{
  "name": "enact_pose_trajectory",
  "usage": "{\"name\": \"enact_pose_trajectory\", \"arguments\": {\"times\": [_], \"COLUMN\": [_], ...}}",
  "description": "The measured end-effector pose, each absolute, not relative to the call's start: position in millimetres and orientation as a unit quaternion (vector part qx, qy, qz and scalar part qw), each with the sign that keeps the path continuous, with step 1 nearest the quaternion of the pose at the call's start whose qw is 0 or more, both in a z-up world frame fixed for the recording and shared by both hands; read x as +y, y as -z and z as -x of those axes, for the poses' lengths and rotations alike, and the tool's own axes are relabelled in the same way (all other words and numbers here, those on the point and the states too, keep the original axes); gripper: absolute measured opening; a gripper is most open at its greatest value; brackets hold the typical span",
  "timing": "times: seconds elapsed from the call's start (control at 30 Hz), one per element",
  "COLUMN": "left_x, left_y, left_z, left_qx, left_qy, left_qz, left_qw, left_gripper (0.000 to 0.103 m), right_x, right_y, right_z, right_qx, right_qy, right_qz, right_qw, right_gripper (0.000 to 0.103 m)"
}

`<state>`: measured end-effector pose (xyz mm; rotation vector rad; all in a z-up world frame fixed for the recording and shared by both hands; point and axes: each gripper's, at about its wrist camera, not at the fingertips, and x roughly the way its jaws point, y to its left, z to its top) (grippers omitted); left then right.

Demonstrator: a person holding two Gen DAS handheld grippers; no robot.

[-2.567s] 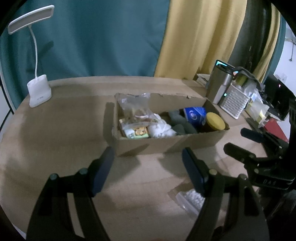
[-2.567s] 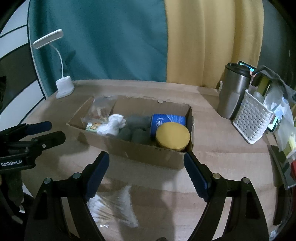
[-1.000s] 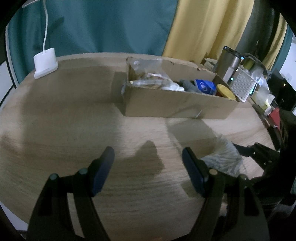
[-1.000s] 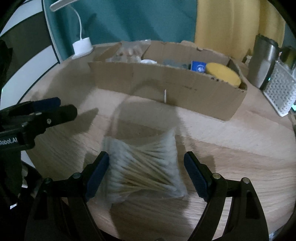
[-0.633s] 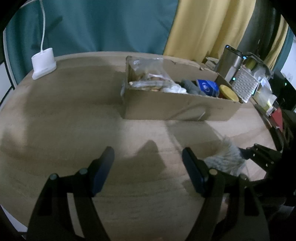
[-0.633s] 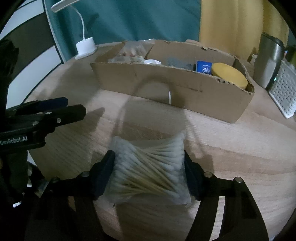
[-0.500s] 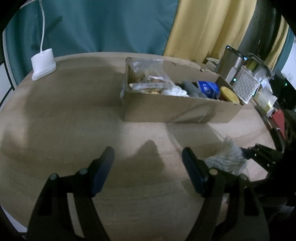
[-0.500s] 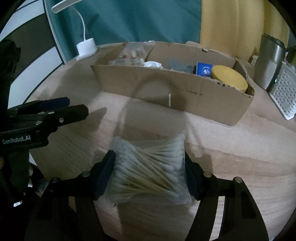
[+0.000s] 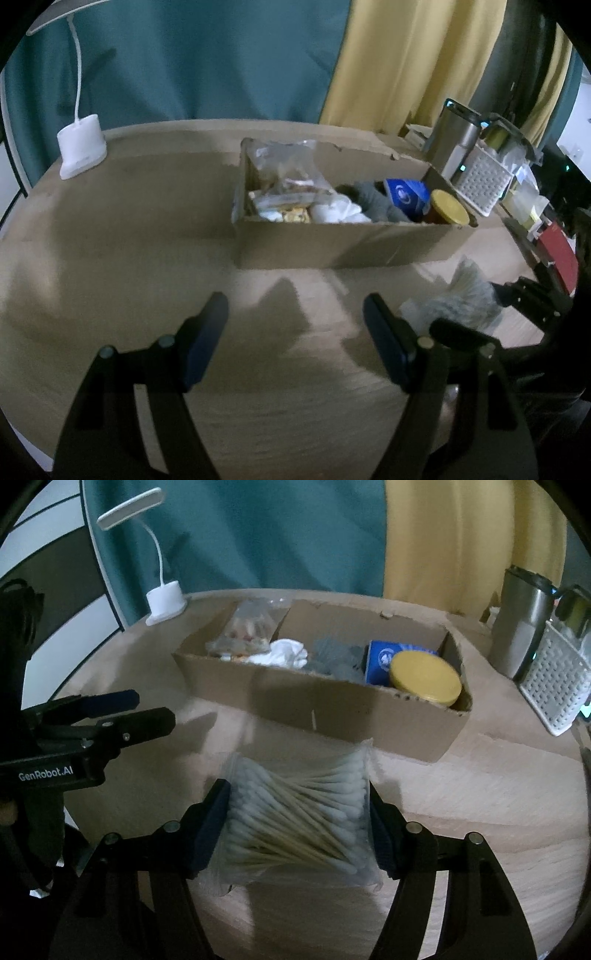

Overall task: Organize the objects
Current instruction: 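Grasp bag of cotton swabs with right tool, then carry cotton swab bag over the box with right tool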

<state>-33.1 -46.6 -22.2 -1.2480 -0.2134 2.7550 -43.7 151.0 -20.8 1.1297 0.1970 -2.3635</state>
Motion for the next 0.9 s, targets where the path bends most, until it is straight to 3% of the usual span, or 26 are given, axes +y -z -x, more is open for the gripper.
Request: {"name": "enact_pose_trajectory", "arguments": {"times": [0.9], "left_x": [-54], "left_y": [0], "left_z": [50], "left_qx": [-0.075], "left_qy": [-0.916], "left_qz": [0.39], "left_qw": [0.055], "left_gripper": [0.077], "right_x": [151], "right_y": [-16], "right_z": [68], "right_qx": [0.071], "right_qy": [0.889], "right_qz": [-0.383], "right_qw": [0.241], "right_gripper": [0.072]}}
